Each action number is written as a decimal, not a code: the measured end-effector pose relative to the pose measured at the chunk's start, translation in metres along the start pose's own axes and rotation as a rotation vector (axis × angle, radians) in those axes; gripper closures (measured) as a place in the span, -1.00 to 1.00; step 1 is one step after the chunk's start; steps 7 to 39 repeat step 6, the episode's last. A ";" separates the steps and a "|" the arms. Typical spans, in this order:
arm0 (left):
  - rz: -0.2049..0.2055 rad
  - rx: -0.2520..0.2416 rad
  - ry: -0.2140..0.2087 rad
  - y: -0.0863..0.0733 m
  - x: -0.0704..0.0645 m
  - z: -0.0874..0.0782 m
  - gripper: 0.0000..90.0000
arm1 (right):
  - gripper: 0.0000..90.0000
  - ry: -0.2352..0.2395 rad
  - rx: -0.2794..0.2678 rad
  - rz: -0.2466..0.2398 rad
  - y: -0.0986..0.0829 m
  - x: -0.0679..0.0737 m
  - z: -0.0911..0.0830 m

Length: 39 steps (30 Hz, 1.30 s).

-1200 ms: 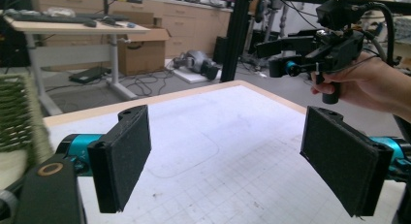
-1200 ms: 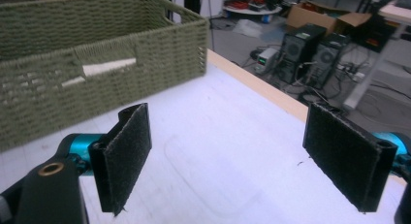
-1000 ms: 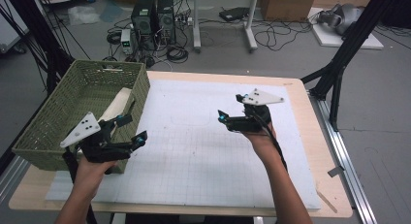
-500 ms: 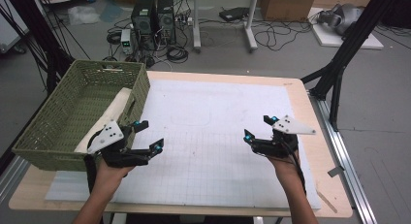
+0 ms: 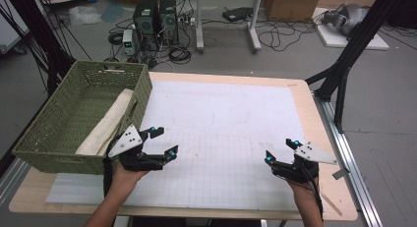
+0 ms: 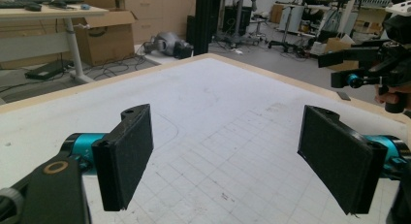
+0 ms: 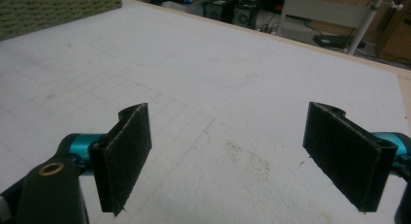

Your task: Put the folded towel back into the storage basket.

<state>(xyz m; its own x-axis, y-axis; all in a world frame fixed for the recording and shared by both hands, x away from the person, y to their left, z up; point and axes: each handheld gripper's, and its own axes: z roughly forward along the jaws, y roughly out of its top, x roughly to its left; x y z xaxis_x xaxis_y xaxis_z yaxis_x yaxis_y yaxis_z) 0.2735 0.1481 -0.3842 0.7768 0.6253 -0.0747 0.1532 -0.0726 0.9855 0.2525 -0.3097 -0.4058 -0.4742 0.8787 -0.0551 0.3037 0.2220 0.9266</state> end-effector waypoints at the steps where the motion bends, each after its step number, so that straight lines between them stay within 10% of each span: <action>1: -0.001 0.001 -0.003 0.000 0.000 0.001 -0.55 | -0.64 -0.004 0.001 -0.001 -0.001 0.000 -0.001; 39: 0.010 0.013 -0.009 -0.003 0.000 0.007 -0.55 | -0.64 -0.002 0.012 0.015 -0.009 -0.001 -0.002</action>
